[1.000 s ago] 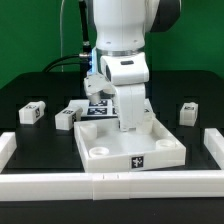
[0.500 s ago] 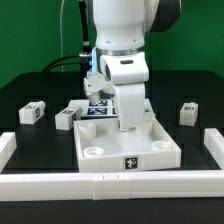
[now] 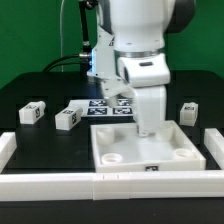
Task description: Assemble one leg
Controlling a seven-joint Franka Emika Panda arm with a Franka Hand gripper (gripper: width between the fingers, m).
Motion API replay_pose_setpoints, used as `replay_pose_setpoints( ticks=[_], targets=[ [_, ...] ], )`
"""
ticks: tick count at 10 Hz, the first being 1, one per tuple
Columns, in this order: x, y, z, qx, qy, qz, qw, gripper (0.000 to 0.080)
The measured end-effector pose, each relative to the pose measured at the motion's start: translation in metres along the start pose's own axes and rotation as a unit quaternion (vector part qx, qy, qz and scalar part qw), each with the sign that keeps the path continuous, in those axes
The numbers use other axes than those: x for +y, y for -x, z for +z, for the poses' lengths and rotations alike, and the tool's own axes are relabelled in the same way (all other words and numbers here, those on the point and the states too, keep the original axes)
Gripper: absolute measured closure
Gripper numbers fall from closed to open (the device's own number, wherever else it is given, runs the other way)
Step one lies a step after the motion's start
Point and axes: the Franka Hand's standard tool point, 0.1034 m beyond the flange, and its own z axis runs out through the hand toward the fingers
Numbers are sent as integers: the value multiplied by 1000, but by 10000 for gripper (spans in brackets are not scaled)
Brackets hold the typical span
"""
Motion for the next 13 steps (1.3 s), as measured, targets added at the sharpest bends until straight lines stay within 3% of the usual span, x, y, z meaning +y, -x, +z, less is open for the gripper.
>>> replay_pose_setpoints(
  ticks=[3,7,8,9,11,12,13],
  targets=[
    [7,-33,2,2,2,88,996,739],
    [7,-33,2,-2,3,136,991,739],
    [7,-33,2,-2,3,136,991,680],
    [7,-33,2,-2,3,136,991,680],
    [6,-33,2,-2,3,136,991,302],
    [6,-33,2,-2,3,136,991,302],
    [6,-33,2,-2,3,136,991,180]
  ],
)
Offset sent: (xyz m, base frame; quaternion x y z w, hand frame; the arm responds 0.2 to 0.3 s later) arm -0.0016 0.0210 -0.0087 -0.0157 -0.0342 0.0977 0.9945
